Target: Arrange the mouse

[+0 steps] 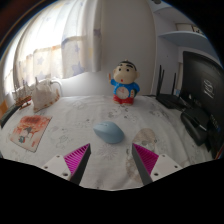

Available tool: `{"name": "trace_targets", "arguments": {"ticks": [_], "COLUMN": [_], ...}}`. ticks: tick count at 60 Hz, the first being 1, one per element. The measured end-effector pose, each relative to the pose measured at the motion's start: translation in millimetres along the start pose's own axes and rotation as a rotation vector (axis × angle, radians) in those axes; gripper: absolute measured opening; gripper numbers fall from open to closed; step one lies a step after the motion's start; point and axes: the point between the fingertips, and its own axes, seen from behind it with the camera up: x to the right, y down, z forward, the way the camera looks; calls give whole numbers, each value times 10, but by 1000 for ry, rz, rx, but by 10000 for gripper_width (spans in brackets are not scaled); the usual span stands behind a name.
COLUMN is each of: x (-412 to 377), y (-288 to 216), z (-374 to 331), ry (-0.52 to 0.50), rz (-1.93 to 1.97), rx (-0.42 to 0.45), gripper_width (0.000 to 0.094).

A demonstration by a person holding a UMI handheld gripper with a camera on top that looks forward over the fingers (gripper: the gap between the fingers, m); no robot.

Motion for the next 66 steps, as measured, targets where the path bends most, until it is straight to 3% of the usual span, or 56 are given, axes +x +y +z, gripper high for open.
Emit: {"name": "trace_targets", "arguments": {"ticks": [34,39,44,56,66], "x": [214,251,265,285,54], "y": [-406,-432,-435,-528,-1204], "z": [1241,1284,1298,1239,795], "ry": [-30,-20,-11,22,19], "rz": [10,15,16,-4,34], "rx": [-37,-33,-31,-49,6], "gripper_width": [842,752,505,403,389]}}
